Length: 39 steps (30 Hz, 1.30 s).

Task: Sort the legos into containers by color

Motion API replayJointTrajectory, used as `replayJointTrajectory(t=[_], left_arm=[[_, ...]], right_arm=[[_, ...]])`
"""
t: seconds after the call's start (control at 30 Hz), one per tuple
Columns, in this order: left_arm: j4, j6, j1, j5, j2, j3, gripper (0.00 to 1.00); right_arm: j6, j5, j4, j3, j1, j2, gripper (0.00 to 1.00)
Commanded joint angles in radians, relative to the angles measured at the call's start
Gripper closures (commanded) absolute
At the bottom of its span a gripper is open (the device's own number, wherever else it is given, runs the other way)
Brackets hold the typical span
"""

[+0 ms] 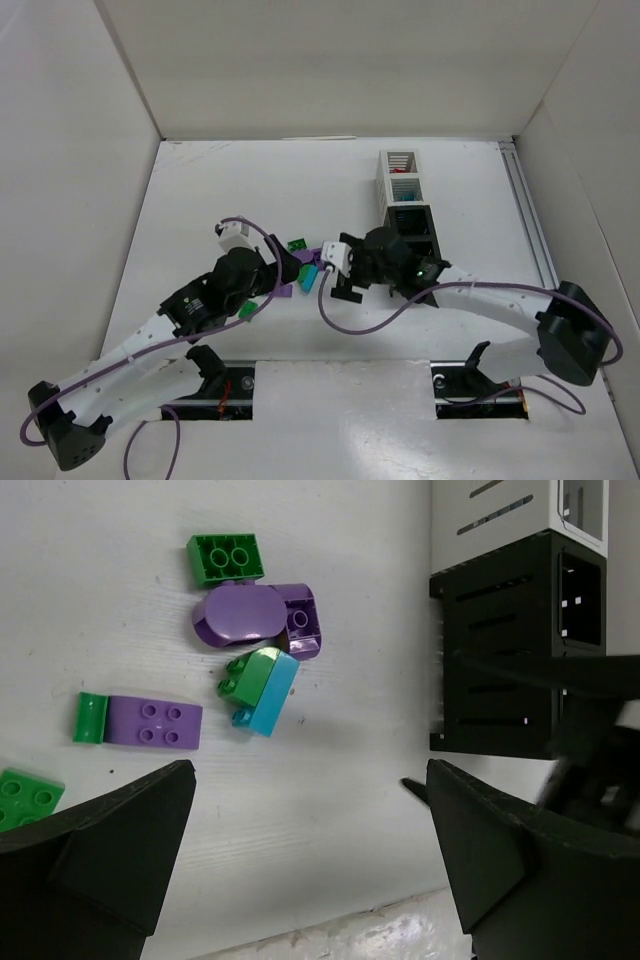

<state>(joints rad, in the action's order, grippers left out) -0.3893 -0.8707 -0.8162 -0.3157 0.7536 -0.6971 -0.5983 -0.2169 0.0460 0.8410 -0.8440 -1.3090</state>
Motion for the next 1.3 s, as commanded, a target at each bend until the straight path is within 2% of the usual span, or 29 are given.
replayJointTrajectory(t=[0.0, 0.13, 0.37, 0.6, 0.73, 0.97, 1.17, 1.27], left_arm=[[-0.048, -0.039, 0.003, -0.028, -0.063, 0.019, 0.0], [-0.062, -0.05, 0.003, -0.028, -0.094, 0.041, 0.0], [-0.099, -0.059, 0.003, -0.039, -0.094, 0.041, 0.0], [-0.099, -0.068, 0.003, -0.048, -0.103, 0.041, 0.0], [-0.108, -0.068, 0.003, -0.048, -0.103, 0.041, 0.0], [-0.108, -0.068, 0.003, -0.048, -0.094, 0.041, 0.0], [-0.108, -0.077, 0.003, -0.057, -0.094, 0.041, 0.0], [-0.108, -0.077, 0.003, -0.057, -0.094, 0.041, 0.0]], right_arm=[[0.133, 0.03, -0.163, -0.063, -0.073, -0.054, 0.03], [0.212, 0.085, -0.271, -0.056, -0.136, -0.166, 0.03], [0.284, 0.056, -0.376, 0.023, -0.136, -0.421, 0.03], [0.304, 0.062, -0.394, 0.093, -0.136, -0.547, 0.02], [0.315, 0.05, -0.403, 0.093, -0.124, -0.561, 0.02], [0.253, 0.031, -0.403, 0.093, -0.115, -0.552, 0.11], [0.267, 0.045, -0.403, 0.05, -0.106, -0.533, 0.43], [0.299, 0.085, -0.403, 0.05, -0.106, -0.533, 0.46]])
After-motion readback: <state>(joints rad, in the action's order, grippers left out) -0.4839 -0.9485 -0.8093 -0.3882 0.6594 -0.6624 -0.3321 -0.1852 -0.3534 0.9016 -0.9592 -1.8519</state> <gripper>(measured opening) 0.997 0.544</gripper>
